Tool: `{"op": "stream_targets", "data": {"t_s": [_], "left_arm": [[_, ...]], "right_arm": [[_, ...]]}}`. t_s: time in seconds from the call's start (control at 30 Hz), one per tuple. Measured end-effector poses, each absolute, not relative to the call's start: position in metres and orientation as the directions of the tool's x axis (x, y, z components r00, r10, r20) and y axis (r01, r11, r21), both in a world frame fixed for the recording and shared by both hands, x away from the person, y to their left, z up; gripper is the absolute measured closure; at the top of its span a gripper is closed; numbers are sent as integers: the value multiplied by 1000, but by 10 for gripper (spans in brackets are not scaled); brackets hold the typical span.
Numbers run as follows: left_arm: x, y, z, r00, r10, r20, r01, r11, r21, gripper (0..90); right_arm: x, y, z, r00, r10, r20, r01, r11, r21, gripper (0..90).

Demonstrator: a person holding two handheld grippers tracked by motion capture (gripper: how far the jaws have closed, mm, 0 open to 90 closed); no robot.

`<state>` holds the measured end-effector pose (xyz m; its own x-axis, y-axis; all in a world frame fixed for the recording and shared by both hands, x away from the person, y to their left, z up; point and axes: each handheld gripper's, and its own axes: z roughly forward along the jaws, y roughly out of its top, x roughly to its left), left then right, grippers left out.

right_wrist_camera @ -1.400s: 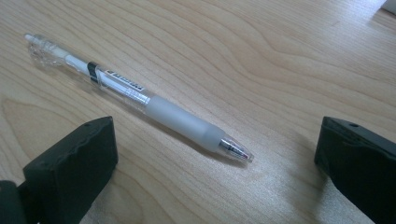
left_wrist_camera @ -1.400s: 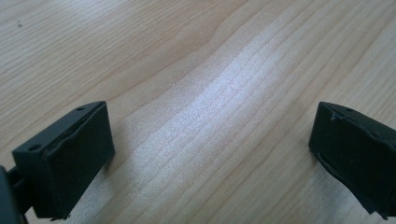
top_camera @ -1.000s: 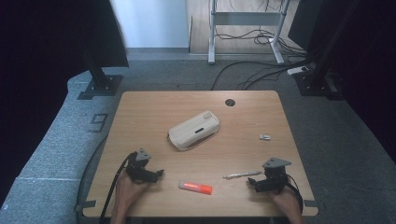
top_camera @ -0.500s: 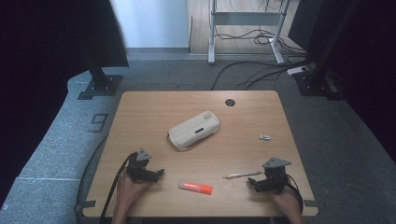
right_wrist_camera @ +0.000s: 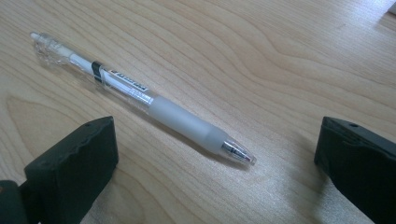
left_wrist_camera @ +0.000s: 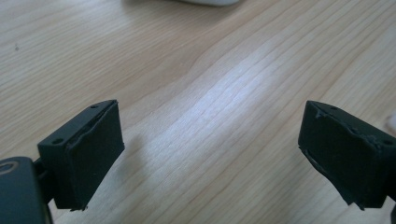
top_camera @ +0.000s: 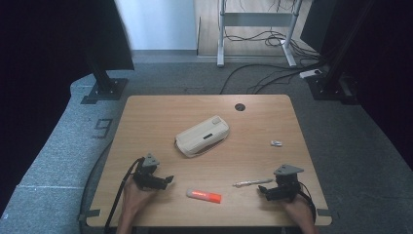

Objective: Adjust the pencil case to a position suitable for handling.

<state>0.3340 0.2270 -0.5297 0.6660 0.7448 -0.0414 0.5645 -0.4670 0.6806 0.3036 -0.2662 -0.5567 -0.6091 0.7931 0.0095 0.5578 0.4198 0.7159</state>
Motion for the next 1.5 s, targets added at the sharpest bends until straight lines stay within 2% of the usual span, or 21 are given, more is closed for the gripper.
{"op": "stream_targets", "data": {"t_s": [0.53,1.03,1.3,1.5], "left_arm": [[343,215,-505,699,714,-43,529,-476,702,71],[367,193,-486,734,678,-42,508,-506,697,74],[381,179,-480,742,670,-32,499,-520,693,106],[393,172,-478,752,656,-63,502,-509,699,127]], "right_arm": [[304,-266,-557,-608,794,10,558,419,716,0],[304,-266,-557,-607,795,10,559,418,716,0],[304,-266,-557,-607,795,10,559,418,716,0],[304,-266,-557,-607,795,10,559,418,716,0]]}}
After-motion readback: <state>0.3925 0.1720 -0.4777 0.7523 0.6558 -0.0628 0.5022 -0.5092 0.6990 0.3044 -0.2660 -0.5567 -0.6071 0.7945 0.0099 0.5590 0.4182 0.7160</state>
